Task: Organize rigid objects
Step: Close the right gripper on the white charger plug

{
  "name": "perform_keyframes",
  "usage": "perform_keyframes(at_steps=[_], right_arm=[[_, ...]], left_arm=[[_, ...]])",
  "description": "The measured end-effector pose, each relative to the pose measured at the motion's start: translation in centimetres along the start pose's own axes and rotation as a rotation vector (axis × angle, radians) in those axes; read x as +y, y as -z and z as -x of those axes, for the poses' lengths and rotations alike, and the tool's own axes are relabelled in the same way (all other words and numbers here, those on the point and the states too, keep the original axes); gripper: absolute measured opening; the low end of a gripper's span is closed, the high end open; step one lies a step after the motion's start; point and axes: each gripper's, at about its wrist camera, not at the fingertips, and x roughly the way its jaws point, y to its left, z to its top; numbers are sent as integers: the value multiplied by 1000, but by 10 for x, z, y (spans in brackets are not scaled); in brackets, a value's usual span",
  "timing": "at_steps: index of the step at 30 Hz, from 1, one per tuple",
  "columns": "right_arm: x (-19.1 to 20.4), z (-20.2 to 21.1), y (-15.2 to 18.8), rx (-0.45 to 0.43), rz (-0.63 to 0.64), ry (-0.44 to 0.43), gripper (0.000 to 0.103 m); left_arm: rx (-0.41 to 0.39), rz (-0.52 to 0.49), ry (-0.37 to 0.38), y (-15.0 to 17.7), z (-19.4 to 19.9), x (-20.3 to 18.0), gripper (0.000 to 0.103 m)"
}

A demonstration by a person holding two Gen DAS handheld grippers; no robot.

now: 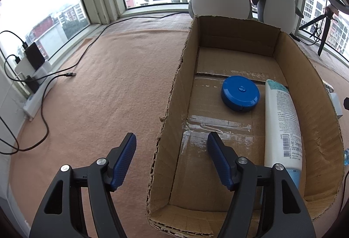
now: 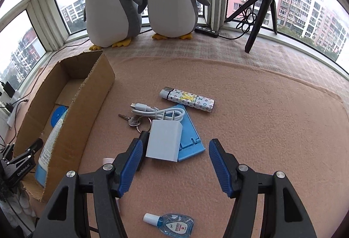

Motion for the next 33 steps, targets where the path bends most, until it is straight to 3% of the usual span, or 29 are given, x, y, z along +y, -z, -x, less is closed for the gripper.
perform_keyframes(at_steps=[15,27,29,30,33], right_arm=[[11,-29,-5,46,30,40,58],[2,-32,3,68,67,73,45],[3,-31,4,66,73,69,41],[4,-30,4,67,74,63,34],[4,-29,7,68,71,57,32]], left_arm=[[-4,6,4,2,0,1,71],[-5,5,4,2,0,1,71],[-4,5,4,2,0,1,71],[-4,6,5,2,0,1,71],[-5,5,4,2,0,1,71]])
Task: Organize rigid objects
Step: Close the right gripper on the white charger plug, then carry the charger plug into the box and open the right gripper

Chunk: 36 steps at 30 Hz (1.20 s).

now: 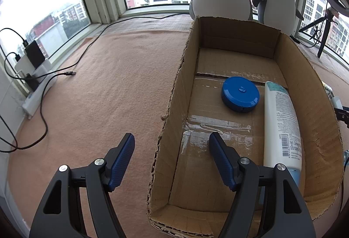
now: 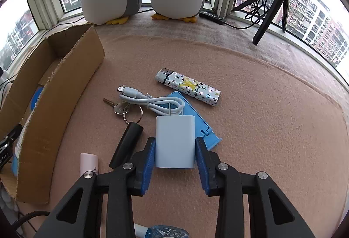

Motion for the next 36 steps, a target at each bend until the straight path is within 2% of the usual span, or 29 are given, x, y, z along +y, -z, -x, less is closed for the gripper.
perform_keyframes(at_steps=[18,28,36], right_arm=[[-17,36,17,-34,-76,-75,32],[32,75,-11,-124,7,-166,32],[89,79,-30,-152,109,-225,32]], left_arm=[[-1,2,2,0,0,-1,71],[-2,3,5,-1,0,-3,71],[-3,4,7,-1,-1,-4,71]])
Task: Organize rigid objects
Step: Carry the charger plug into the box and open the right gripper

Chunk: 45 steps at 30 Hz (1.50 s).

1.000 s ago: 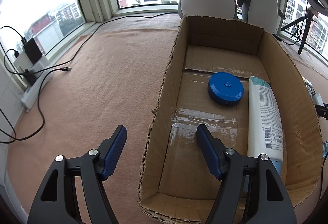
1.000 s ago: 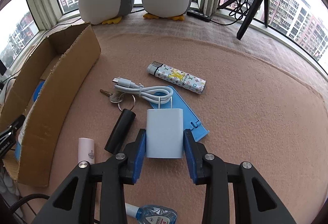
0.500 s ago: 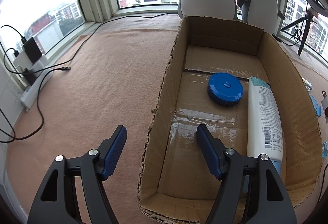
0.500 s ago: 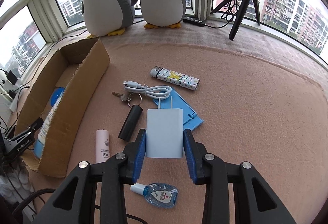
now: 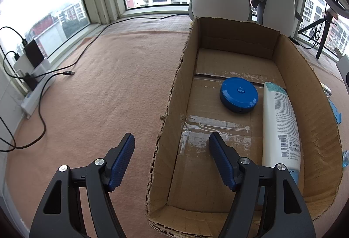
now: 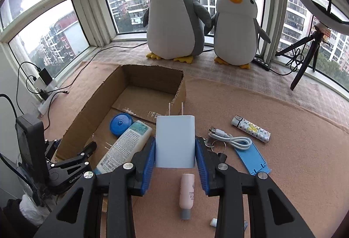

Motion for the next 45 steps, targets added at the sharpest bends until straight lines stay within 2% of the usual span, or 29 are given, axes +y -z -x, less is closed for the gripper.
perform_keyframes(at_steps=[13,23,39,41,43,45], right_arm=[[34,-36,-22,12,64,-6,32],[35,-62,-31,41,71,20,32],[36,-76,-44,38,70,20,33],[37,-75,-45,33,74,17,40],[39,-72,-46,18,89,25,55],[41,-70,-46,8,102,37,58]], left_arm=[[0,0,1,0,0,0,71],[-1,5,6,-1,-1,-3,71],[-1,5,7,-1,-1,-3,71],[-2,4,7,0,-2,-2,71],[-2,4,9,-1,-2,-3,71],[-2,4,9,-1,-3,-2,71]])
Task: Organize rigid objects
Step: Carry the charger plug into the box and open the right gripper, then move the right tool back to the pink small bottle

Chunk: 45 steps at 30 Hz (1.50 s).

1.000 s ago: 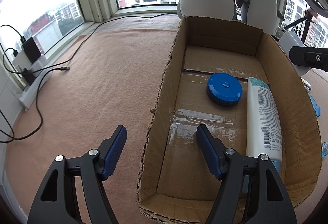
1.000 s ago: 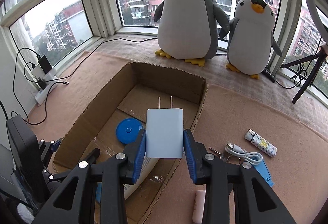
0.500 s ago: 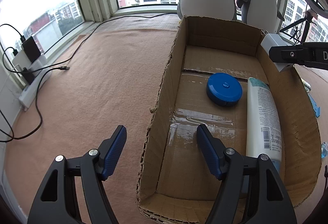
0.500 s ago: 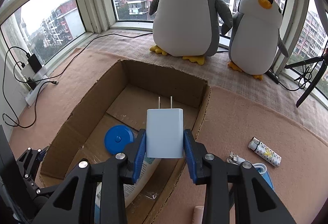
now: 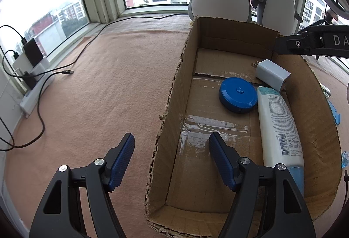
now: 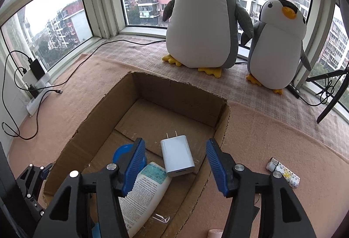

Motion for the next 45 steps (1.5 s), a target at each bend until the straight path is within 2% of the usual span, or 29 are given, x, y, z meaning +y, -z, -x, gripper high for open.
perform_keyframes(at_steps=[9,19,29,36,45], right_arm=[[-3,7,2,6,-3,4,60],[-30,50,16,-16,-60,7,60],[-94,84,56,8,-200,2,60],[-106,88,88,63,-202,-8,60],[-90,66,107,149,-161,-60,46]], left_arm=[[-1,0,1,0,0,0,71],[-1,0,1,0,0,1,71],[-4,-2,3,1,1,1,71],[-4,-2,3,1,1,2,71],[-4,-1,3,1,1,2,71]])
